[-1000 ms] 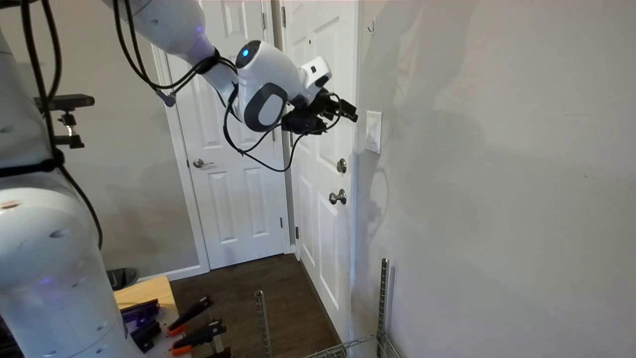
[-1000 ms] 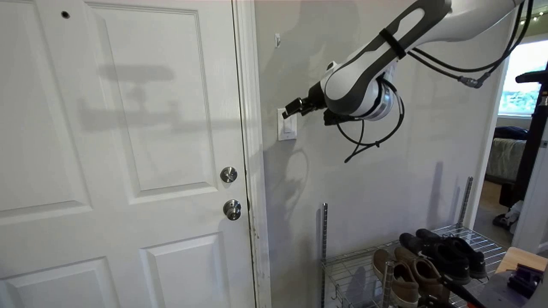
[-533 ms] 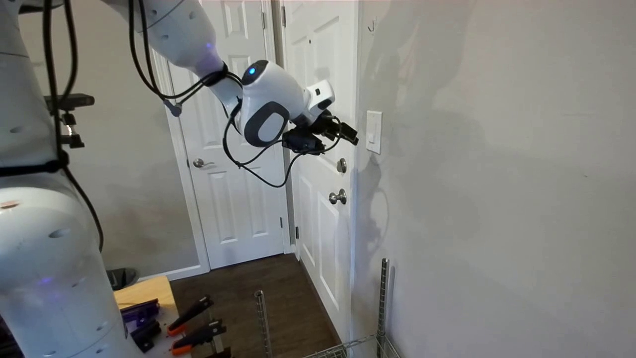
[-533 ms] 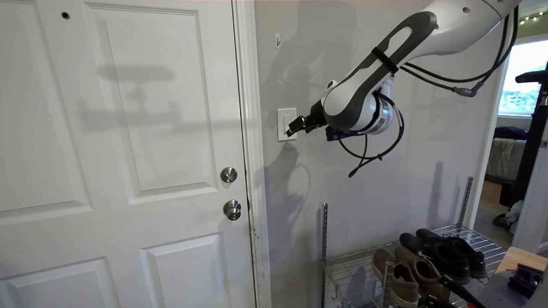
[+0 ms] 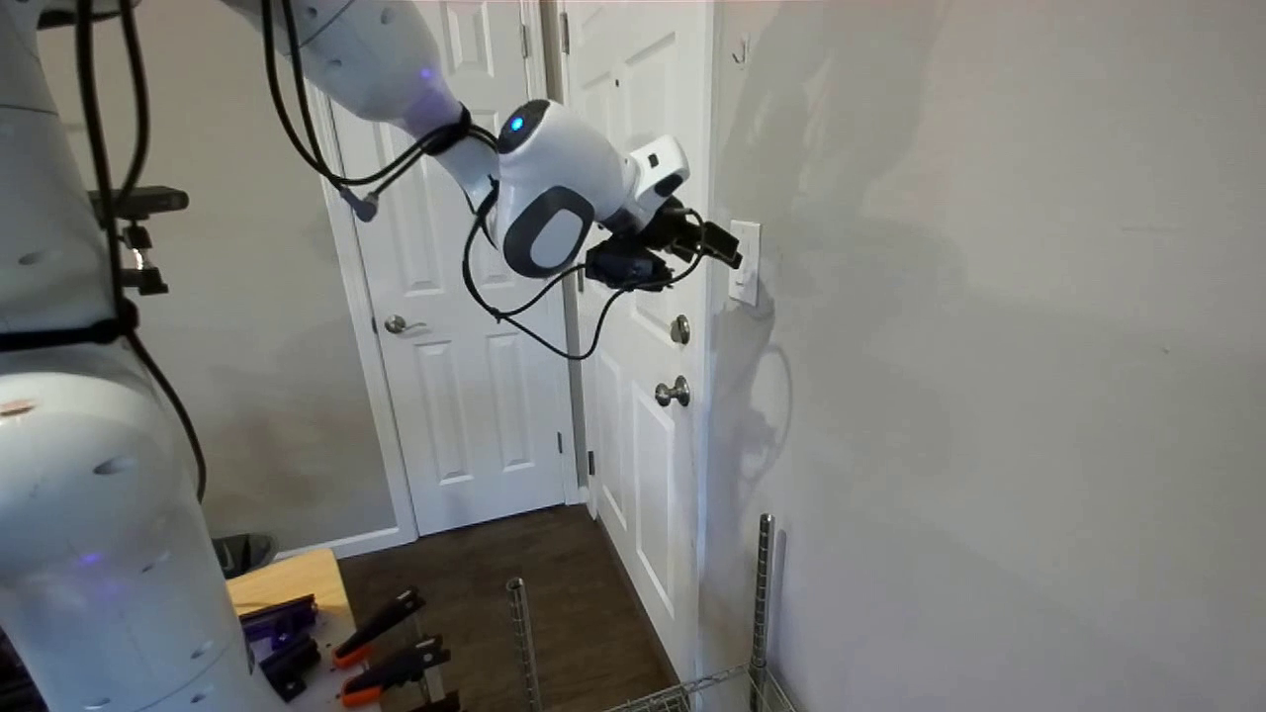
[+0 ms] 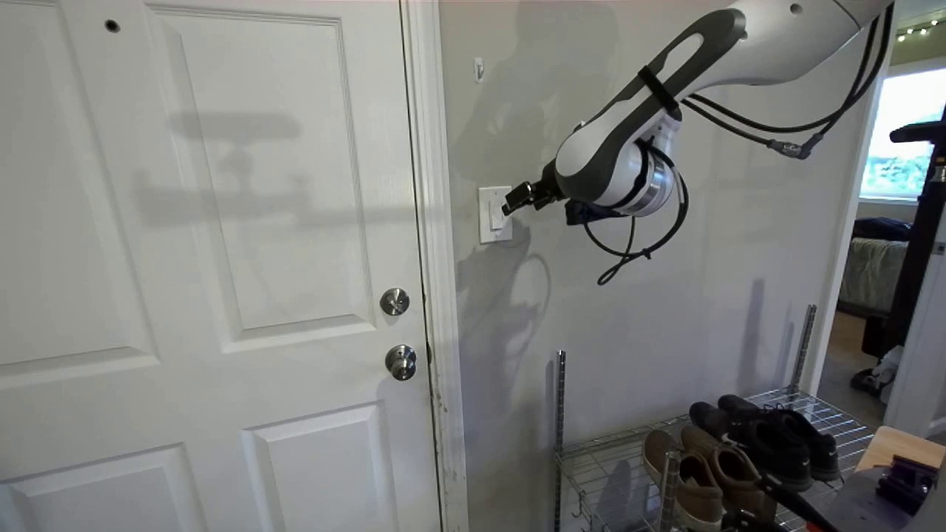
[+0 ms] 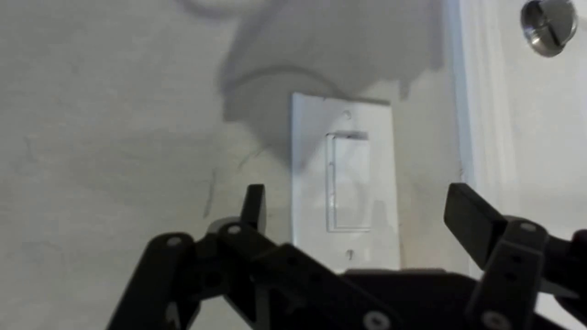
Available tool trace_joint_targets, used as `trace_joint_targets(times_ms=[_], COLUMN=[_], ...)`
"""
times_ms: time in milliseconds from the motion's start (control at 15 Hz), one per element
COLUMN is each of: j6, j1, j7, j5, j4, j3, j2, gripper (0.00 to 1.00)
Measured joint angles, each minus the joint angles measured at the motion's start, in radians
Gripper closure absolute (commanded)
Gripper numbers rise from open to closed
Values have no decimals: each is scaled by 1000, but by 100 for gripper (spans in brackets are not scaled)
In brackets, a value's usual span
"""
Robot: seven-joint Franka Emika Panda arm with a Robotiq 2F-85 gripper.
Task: Turn off the light
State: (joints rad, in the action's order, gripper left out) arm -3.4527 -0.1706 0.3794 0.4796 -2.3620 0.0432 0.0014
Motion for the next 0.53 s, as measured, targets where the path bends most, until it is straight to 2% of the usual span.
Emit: trace_joint_targets(times_ms=[200,533], j6=[1,1], j1=[5,-13], j7=[91,252], j5=[74,261], j4=[45,43], j3=[-23,-31], j2=[3,55], gripper=[0,0])
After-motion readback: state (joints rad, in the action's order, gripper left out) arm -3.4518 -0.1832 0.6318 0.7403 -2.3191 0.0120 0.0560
